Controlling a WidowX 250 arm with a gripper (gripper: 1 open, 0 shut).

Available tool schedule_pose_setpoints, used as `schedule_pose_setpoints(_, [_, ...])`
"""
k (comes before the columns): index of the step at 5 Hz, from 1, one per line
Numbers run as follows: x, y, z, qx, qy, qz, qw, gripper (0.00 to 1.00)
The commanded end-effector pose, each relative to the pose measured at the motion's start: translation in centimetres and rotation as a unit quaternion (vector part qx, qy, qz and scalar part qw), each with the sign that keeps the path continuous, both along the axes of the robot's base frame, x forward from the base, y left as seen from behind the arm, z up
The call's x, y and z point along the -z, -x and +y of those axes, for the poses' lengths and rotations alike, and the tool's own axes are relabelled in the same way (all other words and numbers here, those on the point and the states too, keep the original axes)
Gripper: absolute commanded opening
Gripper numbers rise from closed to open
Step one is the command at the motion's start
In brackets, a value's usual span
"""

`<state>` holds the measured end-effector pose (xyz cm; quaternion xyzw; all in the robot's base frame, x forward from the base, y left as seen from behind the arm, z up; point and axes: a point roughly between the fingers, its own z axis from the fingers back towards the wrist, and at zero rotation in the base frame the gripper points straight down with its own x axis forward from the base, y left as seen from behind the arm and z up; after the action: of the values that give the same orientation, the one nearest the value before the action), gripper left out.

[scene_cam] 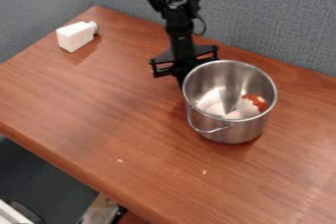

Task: Put the mushroom in the metal pot

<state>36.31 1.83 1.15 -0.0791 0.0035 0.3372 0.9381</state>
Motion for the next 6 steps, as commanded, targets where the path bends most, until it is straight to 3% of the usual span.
schedule_pose_setpoints(1, [-1.7,-0.2,0.0,-0.015,-0.015,-0.015,0.9997,1.0])
schedule_pose_setpoints(2, [-2.2,0.2,0.5,-0.028,-0.032,-0.015,0.999,0.0])
schedule_pose_setpoints(3, [-2.7,0.7,0.7,-0.018,-0.028,-0.009,0.9994,1.0])
schedule_pose_setpoints(4, [-4.6,0.2,0.3,-0.019,-0.032,-0.004,0.9993,0.0])
schedule_pose_setpoints(5, [-8.1,-0.7,-0.2,-0.024,-0.044,-0.004,0.9988,0.0])
schedule_pose_setpoints(6, [-12.3,-1.0,-1.9,0.018,-0.039,-0.039,0.9983,1.0])
